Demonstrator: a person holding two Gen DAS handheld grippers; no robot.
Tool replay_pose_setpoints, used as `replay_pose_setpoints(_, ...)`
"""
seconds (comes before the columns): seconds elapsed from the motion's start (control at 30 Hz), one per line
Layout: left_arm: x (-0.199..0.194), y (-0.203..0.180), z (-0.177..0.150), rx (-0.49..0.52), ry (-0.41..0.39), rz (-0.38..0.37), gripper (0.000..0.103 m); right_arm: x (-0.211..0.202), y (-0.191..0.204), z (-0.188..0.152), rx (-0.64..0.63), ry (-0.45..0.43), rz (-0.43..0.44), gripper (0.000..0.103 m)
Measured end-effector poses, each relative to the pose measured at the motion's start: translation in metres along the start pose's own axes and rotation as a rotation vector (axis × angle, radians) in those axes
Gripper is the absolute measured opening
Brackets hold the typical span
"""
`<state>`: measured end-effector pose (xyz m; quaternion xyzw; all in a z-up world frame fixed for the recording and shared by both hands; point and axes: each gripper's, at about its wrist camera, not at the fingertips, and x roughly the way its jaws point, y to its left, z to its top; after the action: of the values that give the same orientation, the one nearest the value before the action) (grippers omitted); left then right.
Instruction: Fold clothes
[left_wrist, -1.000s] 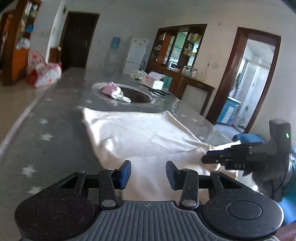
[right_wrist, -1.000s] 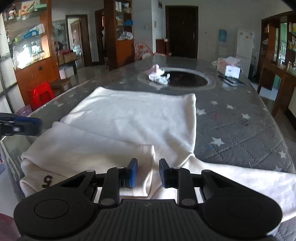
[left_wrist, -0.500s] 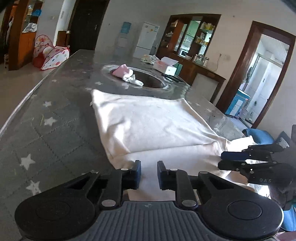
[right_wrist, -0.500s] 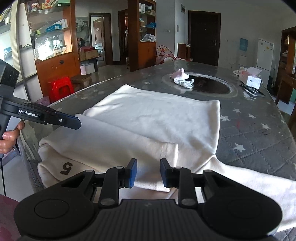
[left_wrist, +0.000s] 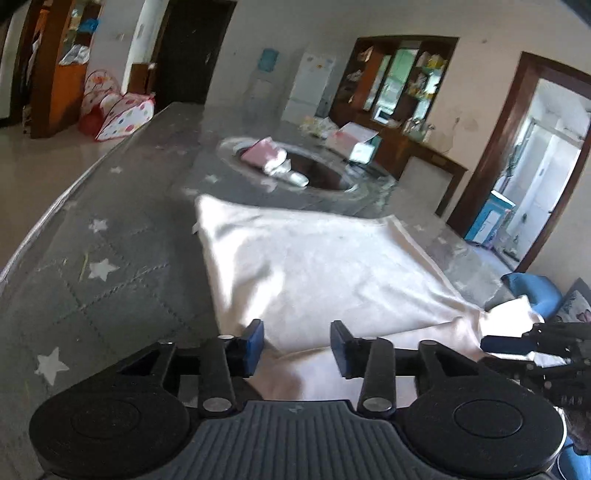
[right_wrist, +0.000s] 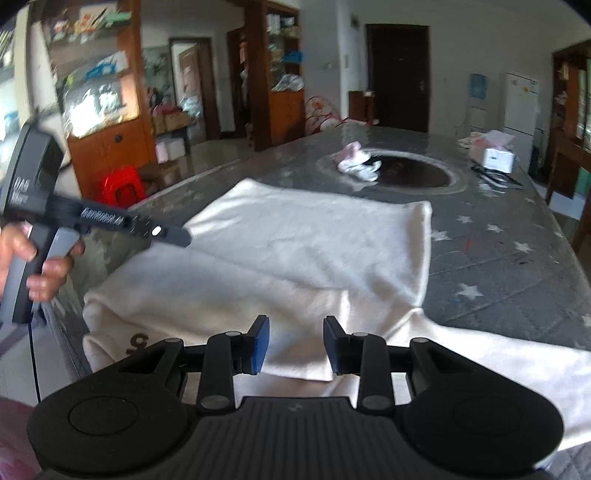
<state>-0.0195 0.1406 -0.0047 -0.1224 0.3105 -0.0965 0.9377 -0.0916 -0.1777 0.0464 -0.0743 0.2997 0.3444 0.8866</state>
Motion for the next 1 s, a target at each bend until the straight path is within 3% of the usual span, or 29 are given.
replay_pose_setpoints(0.1, -0.007, -0.011, 0.000, 0.026, -0.022, -0.025, 0.054, -0.016, -0.018, 0.000, 0.060, -0.029, -0.075, 0.033)
replay_pose_setpoints(0.27, -0.017, -0.036, -0.002, 0.087, -0.048, -0.070, 0.070, -0.034, -0.062, -0.012, 0.176, -0.031, -0.283, 0.034)
replay_pose_setpoints(0.47, -0.020, -0.052, -0.005, 0.111, -0.054, -0.094, 0.079, -0.056, -0.116, -0.036, 0.341, -0.036, -0.548, 0.038)
replay_pose_setpoints(0.57, -0.020, -0.054, -0.007, 0.111, -0.047, -0.091, 0.080, -0.062, -0.140, -0.046, 0.421, -0.040, -0.631, 0.040)
replay_pose_setpoints(0.67, -0.019, -0.055, -0.010, 0.109, -0.040, -0.089, 0.083, -0.065, -0.160, -0.055, 0.492, -0.035, -0.673, 0.041)
replay_pose_setpoints(0.83, -0.018, -0.057, -0.013, 0.113, -0.033, -0.080, 0.086, -0.067, -0.180, -0.067, 0.573, -0.047, -0.629, 0.039)
replay_pose_setpoints(0.9, -0.017, -0.058, -0.014, 0.115, -0.029, -0.080, 0.087, -0.067, -0.181, -0.067, 0.571, -0.054, -0.624, 0.032)
replay_pose_setpoints(0.97, -0.016, -0.060, -0.016, 0.120, -0.026, -0.076, 0.088, -0.068, -0.182, -0.067, 0.563, -0.065, -0.617, 0.015)
replay_pose_setpoints(1.0, -0.016, -0.060, -0.017, 0.122, -0.025, -0.074, 0.088, -0.069, -0.182, -0.067, 0.560, -0.072, -0.617, 0.014)
